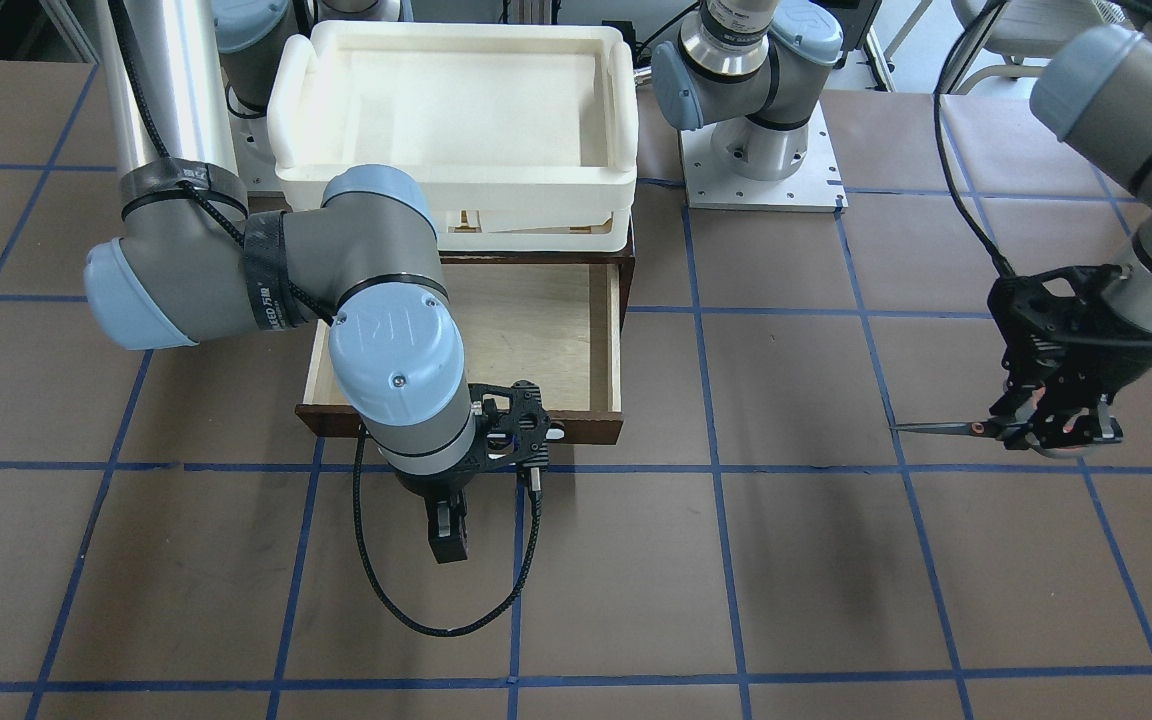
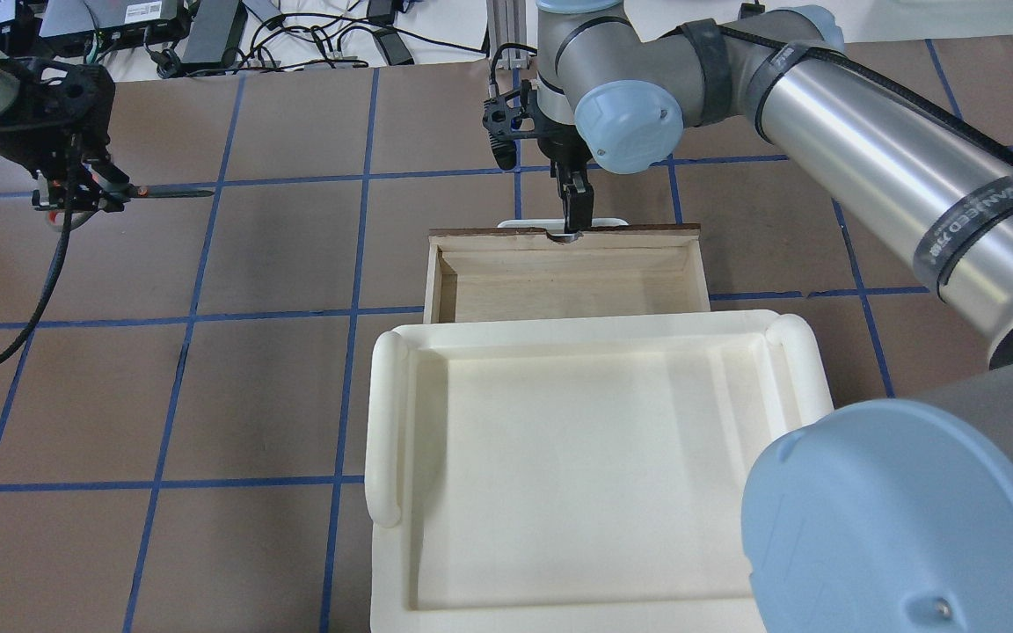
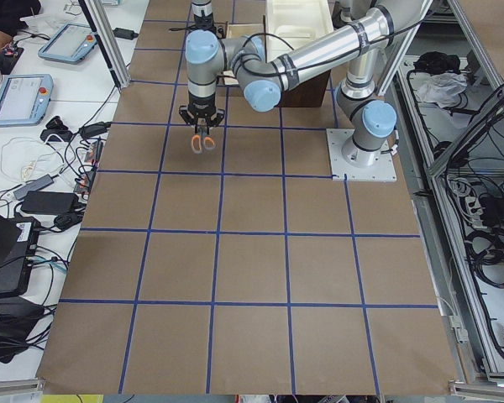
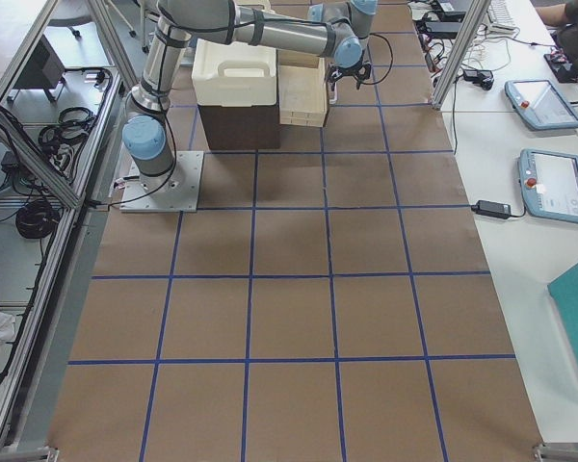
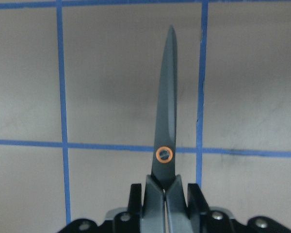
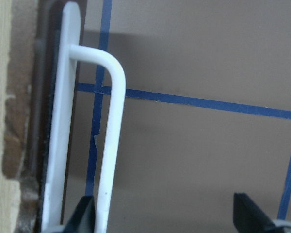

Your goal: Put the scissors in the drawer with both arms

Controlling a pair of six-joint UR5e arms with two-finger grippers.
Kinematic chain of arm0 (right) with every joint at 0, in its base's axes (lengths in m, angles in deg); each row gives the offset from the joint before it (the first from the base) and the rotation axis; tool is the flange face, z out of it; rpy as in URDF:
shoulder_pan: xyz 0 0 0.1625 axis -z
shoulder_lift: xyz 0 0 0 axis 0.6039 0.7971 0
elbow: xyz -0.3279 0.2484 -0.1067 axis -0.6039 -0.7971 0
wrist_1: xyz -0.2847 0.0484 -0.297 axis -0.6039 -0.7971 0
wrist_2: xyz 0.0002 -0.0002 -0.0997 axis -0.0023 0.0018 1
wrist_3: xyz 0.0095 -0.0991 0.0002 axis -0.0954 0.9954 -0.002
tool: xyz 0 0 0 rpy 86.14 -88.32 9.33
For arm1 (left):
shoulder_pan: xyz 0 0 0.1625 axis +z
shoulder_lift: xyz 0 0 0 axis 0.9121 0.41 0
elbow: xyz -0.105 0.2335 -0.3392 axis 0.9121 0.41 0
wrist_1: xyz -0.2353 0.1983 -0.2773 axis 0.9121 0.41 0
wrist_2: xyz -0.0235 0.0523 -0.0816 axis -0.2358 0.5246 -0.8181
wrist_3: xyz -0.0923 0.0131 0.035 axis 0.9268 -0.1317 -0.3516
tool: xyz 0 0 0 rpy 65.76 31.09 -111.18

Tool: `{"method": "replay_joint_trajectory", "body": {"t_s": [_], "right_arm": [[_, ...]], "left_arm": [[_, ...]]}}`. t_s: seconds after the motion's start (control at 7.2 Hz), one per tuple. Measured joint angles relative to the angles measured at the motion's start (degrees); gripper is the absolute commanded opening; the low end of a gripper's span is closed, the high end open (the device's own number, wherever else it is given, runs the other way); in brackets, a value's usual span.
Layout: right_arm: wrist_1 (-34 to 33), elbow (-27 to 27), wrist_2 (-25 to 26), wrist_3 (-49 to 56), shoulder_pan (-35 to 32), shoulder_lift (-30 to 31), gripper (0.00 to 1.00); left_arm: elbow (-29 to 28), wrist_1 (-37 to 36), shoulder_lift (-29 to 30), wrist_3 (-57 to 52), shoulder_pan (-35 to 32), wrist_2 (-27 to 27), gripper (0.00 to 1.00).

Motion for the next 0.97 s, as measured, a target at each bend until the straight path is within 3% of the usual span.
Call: {"method": "replay_joint_trajectory", "body": {"t_s": [0.56,0.97], "right_arm": [[-0.68,-0.49,0.0,0.28,0.51,0.01,1.0],[-1.86,-0.53,0.0,0.42,0.8,0.11,1.0]], "left_arm": [[-1.46,3.34,-3.03,20.78,-17.59,-0.25,0.0],[-1.93,4.9,-2.9,27.35,-24.31,-0.53,0.0]]}}
